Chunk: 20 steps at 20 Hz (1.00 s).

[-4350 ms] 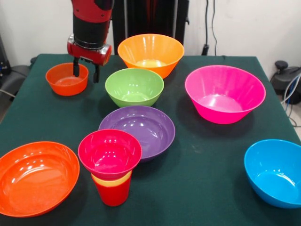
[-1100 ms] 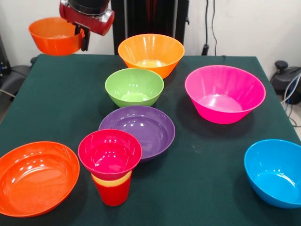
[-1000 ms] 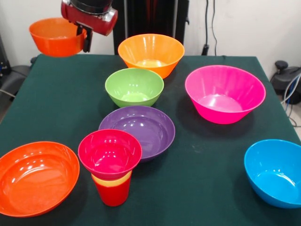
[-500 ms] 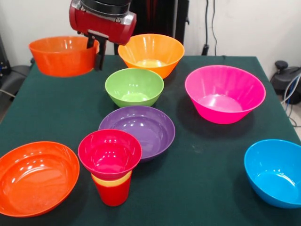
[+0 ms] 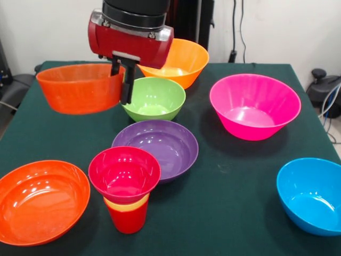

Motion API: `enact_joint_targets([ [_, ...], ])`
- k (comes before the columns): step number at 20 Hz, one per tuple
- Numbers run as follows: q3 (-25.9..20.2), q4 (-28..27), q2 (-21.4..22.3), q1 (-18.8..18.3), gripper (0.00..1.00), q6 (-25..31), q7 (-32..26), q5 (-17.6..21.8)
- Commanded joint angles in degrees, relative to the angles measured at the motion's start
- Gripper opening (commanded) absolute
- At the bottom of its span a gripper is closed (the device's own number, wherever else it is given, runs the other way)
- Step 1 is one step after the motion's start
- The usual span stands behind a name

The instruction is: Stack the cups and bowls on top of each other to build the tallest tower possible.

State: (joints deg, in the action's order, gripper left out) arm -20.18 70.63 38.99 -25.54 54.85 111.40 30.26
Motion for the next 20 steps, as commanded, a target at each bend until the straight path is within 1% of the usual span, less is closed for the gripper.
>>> enact_joint_targets([
  [1,-6.29,-4.93,-5.02,1.42,0.00,7.78,-24.19,4.37],
  [7,-6.57,-6.48,-7.48,2.08,0.00,7.40,-23.39,4.81],
  [10,-7.36,-8.77,-9.70,2.24,0.00,8.35,-26.69,5.05],
  [11,-7.37,-9.20,-10.20,2.24,0.00,8.29,-26.66,4.96],
  [14,-7.91,-9.83,-10.93,1.60,0.00,7.72,-28.70,4.54],
  [15,-8.01,-10.51,-11.49,1.63,0.00,7.51,-28.65,4.46],
  [20,-9.01,-13.38,-13.18,1.51,0.00,8.28,-32.31,4.91],
])
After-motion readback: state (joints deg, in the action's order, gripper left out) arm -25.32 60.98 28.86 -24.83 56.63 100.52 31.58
